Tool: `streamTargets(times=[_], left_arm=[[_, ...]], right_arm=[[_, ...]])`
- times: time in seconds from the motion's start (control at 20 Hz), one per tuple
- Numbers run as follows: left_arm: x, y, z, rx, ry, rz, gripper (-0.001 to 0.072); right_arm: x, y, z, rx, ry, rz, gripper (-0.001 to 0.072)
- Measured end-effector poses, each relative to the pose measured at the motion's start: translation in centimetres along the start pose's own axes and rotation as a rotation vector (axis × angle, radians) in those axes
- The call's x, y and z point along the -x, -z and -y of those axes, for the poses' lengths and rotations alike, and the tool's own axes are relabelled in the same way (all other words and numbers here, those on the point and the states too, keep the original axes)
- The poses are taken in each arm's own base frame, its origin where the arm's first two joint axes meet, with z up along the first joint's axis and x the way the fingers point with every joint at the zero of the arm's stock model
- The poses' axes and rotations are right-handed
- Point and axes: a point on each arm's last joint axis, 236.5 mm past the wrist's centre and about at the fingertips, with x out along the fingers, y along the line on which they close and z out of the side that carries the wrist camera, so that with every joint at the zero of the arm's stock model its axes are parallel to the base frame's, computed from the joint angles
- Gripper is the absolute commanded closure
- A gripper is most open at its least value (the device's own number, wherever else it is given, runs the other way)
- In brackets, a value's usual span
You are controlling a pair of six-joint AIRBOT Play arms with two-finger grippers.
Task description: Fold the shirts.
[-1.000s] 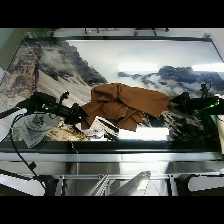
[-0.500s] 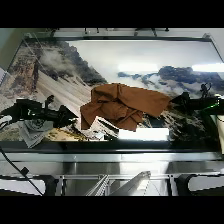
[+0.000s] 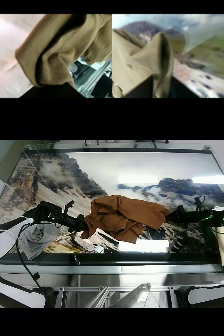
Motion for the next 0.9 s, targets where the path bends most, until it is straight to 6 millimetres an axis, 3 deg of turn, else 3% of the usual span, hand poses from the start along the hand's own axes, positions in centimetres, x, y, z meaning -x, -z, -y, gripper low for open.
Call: streamTargets(times=[0.15, 0.2, 0.3, 0.4, 0.45, 0.55, 0.65, 0.8, 0.9], left_arm=[[1.1, -0.6, 1.0, -0.017, 0.025, 0.007, 0.0689], [2.4, -0.6, 2.8, -0.033, 0.073, 0.013, 0.0689], [6.0, -0.4, 7.2, -0.124, 0.169, 0.034, 0.0689], [11.5, 0.3, 13.3, -0.274, 0.272, 0.102, 0.0689], [14.9, 1.3, 16.9, -0.374, 0.324, 0.148, 0.0688], [21.4, 4.7, 23.6, -0.59, 0.386, 0.253, 0.0688], [27.4, 9.8, 29.5, -0.836, 0.373, 0.388, 0.0687], [35.0, 17.9, 36.0, -1.165, 0.224, 0.664, 0.0687], [38.7, 21.4, 38.2, -1.284, 0.06, 0.857, 0.0686]], right_arm=[[-1.6, 1.3, -2.7, 0.047, -0.088, -0.052, 0.0697], [-1.2, 1.6, -4.7, 0.074, -0.158, -0.062, 0.0697], [2.3, 1.8, -11.1, 0.169, -0.364, -0.041, 0.0697], [8.3, 2.1, -17.1, 0.309, -0.534, 0.037, 0.0696], [12.9, 2.9, -20.8, 0.407, -0.639, 0.097, 0.0696], [22.0, 6.3, -26.9, 0.622, -0.781, 0.248, 0.0696], [31.0, 12.2, -32.2, 0.862, -0.883, 0.454, 0.0696], [39.3, 21.2, -37.3, 1.157, -0.86, 0.821, 0.0696], [41.7, 25.6, -39.4, 1.289, -0.738, 1.055, 0.0697]])
